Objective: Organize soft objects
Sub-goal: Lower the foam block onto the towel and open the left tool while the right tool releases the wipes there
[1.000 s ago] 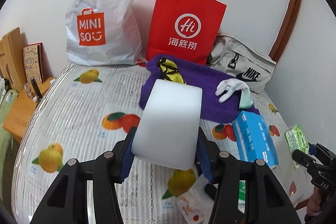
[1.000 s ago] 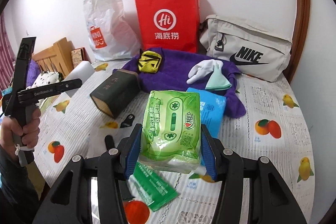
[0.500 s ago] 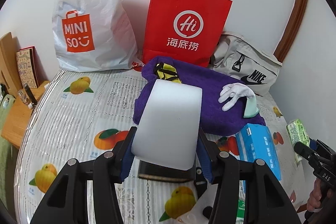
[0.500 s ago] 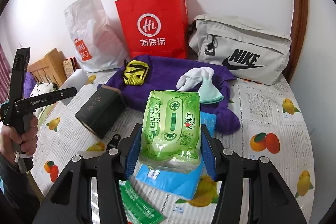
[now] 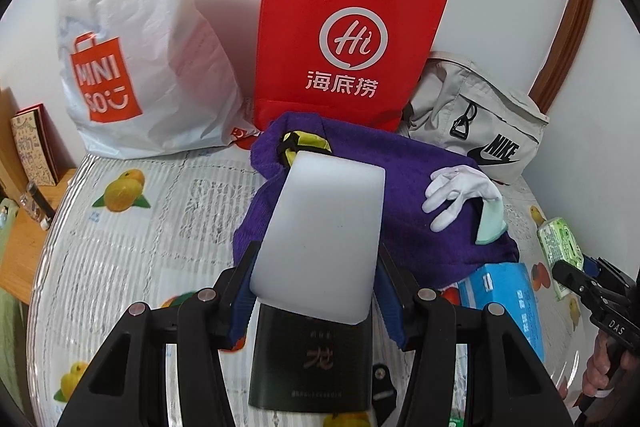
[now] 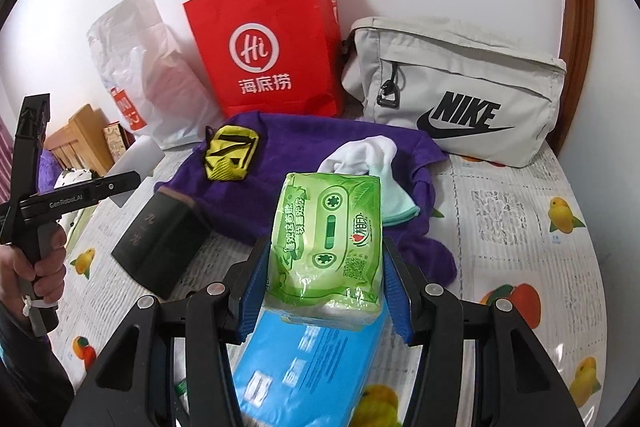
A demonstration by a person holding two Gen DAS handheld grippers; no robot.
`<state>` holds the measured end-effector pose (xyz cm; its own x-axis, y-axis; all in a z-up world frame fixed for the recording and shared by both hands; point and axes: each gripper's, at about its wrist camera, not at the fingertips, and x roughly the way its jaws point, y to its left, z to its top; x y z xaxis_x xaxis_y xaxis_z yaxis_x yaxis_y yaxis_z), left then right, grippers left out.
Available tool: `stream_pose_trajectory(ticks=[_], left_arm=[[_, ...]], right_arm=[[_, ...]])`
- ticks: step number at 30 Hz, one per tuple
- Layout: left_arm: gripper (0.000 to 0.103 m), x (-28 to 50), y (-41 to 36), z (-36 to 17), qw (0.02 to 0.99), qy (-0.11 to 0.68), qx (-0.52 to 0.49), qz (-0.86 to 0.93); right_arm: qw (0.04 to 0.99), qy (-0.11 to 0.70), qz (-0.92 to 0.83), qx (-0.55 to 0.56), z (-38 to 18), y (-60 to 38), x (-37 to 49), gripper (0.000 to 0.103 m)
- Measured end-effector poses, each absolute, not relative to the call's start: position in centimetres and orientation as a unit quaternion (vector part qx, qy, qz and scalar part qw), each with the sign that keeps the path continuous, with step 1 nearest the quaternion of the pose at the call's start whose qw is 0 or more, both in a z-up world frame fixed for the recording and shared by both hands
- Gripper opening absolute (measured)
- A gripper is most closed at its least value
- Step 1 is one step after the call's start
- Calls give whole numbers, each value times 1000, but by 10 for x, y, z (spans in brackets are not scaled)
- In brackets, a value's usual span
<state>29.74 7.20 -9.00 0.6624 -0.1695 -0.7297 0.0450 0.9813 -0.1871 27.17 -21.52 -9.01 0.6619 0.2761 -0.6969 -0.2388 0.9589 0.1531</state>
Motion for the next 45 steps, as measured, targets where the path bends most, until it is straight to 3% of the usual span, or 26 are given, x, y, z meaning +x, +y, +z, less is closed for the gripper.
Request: stream_pose_trajectory(ticks=[27,41,45], left_arm=[[51,409,31,-123,879,468,-33,-85],[53,429,27,-148,859,506,-31,-77],[54,431,27,-149,855,511,-33,-80]], right_arm=[[882,449,145,-10,-142,-202,393,52],[868,473,150,-10,-159,-203,406,53],[866,476,154,-12,-161,-203,405,62]])
